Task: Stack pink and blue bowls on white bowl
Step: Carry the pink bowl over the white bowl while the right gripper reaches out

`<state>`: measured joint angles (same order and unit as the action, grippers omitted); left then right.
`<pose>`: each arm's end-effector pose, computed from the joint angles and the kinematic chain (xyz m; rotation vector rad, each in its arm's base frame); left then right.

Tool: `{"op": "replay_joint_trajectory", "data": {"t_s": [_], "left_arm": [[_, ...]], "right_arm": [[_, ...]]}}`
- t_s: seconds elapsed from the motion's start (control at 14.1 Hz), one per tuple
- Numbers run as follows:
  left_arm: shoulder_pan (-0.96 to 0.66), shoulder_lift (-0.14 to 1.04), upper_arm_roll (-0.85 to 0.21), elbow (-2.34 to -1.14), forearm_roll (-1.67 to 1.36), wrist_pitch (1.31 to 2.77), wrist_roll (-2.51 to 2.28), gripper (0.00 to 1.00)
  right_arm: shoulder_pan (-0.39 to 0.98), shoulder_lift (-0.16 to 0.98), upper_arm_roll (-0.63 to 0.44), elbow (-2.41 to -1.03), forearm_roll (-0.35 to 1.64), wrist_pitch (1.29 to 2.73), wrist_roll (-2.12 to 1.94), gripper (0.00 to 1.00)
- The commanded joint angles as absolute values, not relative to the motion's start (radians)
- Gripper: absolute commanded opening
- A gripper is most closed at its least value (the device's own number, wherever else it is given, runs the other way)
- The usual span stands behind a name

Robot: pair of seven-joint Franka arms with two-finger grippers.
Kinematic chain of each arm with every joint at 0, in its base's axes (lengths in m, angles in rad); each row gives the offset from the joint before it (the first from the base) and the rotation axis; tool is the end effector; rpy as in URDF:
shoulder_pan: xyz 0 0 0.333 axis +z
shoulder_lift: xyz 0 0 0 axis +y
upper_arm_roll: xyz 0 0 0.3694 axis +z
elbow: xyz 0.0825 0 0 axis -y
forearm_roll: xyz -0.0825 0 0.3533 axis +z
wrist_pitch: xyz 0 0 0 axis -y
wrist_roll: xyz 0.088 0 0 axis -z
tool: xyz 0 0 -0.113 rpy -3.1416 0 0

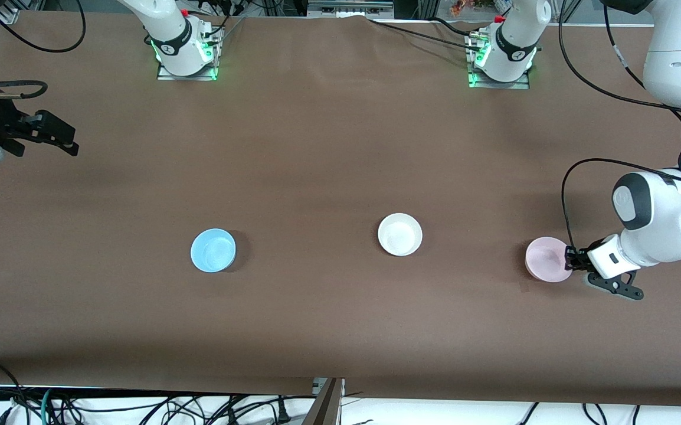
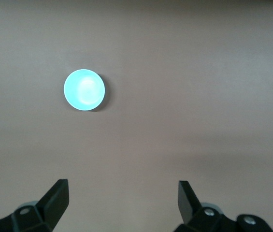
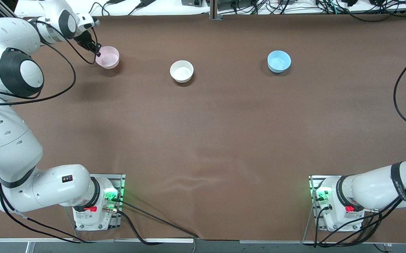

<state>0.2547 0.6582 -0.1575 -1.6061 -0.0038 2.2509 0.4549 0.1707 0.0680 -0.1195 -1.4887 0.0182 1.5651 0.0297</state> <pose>0.6968 0.0878 0.3026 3.0048 -0.4897 0.0325 0.5473 0.0330 0.6714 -3.1309 -0.0344 -0.0133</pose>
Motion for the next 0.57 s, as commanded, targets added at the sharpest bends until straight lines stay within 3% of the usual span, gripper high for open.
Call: {"op": "replay_joint_trajectory", "data": {"t_s": [0.0, 0.14, 0.28, 0.5], "left_arm": [[0.23, 0.65, -0.192, -1.485, -0.017, 2.087, 0.417, 0.0], [0.187, 0.652, -0.193, -1.383, -0.017, 1.961, 0.355, 0.0], [0.135, 0.65, -0.195, -1.359, -0.02, 1.925, 0.255, 0.0], [0.039, 0.661, -0.193, -1.336, -0.093, 1.927, 0.129, 0.0]], "right_arm": [[0.166, 0.067, -0.123, -1.489, 0.046, 1.548, 0.034, 1.0], [0.173, 0.087, -0.12, -1.505, 0.043, 1.513, 0.017, 1.0], [0.173, 0.083, -0.118, -1.544, 0.037, 1.47, -0.015, 1.0], [0.175, 0.023, -0.117, -1.742, 0.034, 1.601, -0.087, 1.0]]}}
